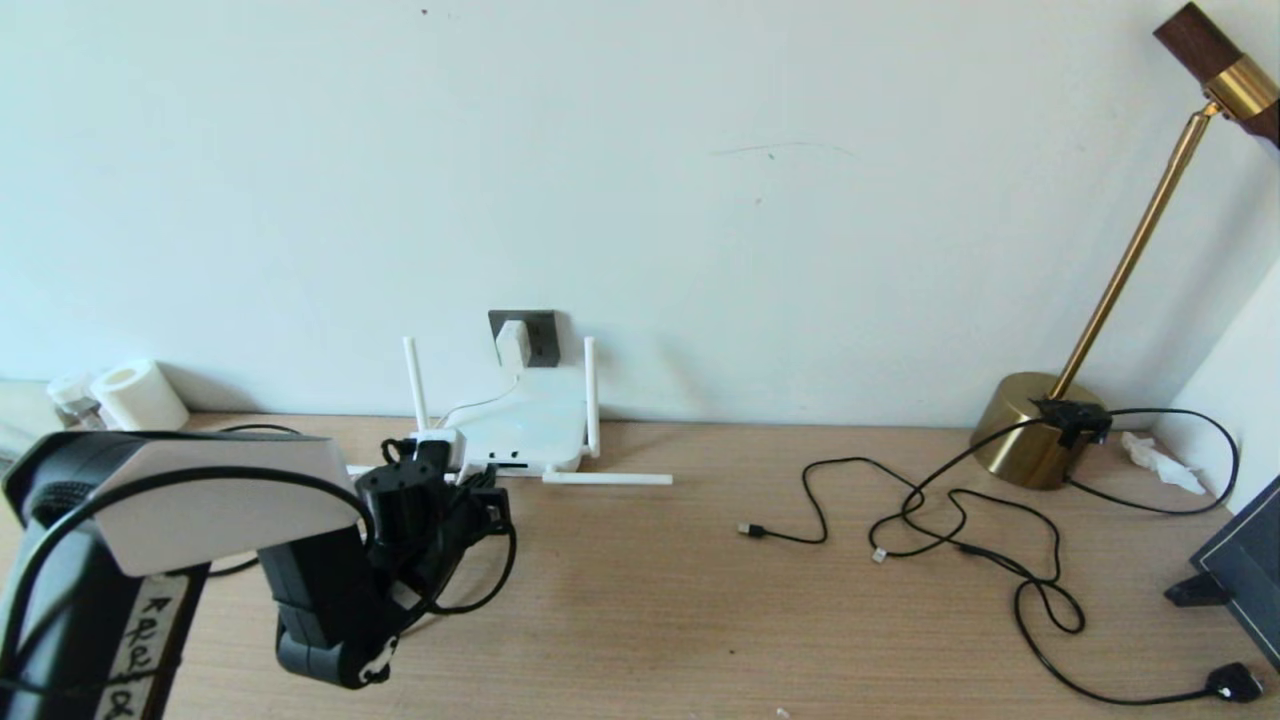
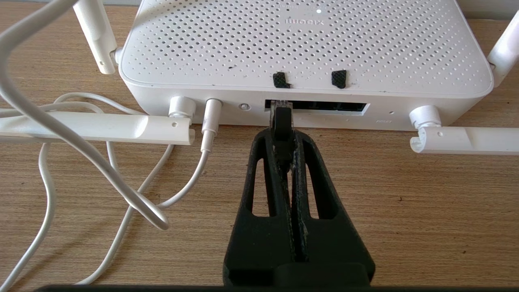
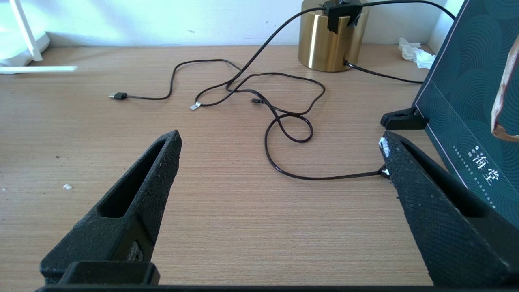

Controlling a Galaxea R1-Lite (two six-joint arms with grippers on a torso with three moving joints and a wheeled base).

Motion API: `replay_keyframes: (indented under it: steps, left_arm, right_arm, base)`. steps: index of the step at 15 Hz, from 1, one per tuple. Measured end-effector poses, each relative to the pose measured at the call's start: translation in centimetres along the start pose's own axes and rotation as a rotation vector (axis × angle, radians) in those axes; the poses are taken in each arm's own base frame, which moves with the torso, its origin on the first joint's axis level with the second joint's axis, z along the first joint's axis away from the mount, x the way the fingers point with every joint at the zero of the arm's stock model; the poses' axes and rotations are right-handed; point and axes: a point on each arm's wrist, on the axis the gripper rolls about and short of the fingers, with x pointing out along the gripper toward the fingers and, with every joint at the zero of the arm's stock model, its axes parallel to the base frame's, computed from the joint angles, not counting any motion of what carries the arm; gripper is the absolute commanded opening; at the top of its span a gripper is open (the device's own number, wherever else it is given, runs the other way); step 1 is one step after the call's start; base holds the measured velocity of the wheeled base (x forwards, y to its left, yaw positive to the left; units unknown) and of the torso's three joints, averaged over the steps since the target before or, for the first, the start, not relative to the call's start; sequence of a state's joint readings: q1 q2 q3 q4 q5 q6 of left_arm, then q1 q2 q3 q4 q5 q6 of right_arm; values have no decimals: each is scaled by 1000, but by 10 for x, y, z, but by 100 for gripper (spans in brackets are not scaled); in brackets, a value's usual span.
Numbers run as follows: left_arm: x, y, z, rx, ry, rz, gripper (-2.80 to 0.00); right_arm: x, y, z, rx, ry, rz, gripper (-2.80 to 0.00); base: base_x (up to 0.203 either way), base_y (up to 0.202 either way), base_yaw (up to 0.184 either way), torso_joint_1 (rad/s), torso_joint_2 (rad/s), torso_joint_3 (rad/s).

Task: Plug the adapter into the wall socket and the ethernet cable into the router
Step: Plug cable into router interface

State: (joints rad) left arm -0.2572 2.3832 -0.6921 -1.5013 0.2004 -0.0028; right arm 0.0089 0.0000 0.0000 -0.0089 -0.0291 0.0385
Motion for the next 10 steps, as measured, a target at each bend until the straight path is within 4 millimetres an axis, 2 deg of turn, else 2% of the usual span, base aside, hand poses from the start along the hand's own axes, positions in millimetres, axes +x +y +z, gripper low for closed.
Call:
replay_keyframes:
  steps: [10]
  left_arm:
    - [-1, 0, 0, 0, 5, 1, -280]
  right_arm:
    - [0, 0, 0, -1, 0, 0, 0]
  base:
    - [0, 0, 0, 0, 0, 0]
